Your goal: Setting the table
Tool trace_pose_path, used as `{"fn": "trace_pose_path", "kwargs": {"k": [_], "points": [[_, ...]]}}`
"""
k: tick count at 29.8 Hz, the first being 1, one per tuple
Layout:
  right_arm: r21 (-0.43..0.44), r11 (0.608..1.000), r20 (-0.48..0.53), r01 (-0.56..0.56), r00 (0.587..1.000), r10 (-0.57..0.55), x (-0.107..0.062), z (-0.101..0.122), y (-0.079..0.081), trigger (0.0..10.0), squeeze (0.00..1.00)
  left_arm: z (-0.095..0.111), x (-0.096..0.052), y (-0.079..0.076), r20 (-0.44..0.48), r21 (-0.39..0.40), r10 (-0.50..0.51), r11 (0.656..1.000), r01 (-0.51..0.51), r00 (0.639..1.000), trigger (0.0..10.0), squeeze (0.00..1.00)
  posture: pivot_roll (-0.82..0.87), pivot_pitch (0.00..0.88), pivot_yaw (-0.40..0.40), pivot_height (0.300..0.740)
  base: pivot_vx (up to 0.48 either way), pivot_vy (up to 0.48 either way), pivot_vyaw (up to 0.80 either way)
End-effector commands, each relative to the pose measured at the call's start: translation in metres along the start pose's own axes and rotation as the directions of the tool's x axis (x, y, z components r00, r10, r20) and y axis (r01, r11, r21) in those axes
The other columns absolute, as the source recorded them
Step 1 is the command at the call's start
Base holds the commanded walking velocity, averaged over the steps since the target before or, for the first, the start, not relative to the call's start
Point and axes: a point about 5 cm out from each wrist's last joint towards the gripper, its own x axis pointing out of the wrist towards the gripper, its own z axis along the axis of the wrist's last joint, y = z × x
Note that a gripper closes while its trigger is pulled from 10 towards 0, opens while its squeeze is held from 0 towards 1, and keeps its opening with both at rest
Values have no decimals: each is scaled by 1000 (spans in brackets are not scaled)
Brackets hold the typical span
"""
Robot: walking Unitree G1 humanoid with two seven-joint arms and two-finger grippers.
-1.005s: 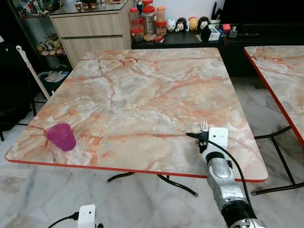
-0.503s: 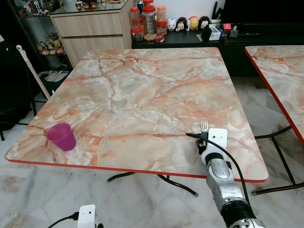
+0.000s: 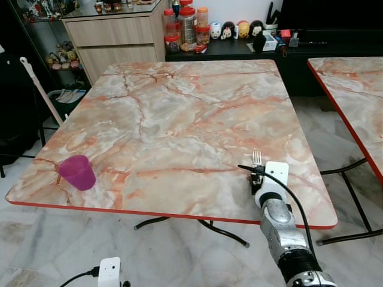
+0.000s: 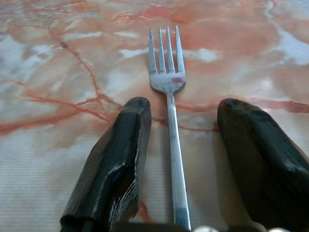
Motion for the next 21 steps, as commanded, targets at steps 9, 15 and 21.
{"fn": "trace_pose_path", "kwargs": {"k": [9, 15, 21], "points": [[-8, 999, -50, -39, 998, 38, 0, -5, 8, 0, 0, -4, 0, -2, -31, -5, -22, 1000, 22, 999, 10000, 0, -15, 35, 65, 740, 0, 0, 0], [10, 999, -49, -43, 998, 44, 2, 0, 9, 0, 0, -5, 0, -5, -41, -11, -44, 999, 44, 998, 10000, 0, -12, 34, 63, 740, 0, 0, 0], [14, 999, -42, -49, 998, 50, 2, 2, 11, 0, 0, -7, 0, -8, -57, -10, -68, 998, 67, 996, 10000, 0, -14, 31, 65, 740, 0, 0, 0]]}}
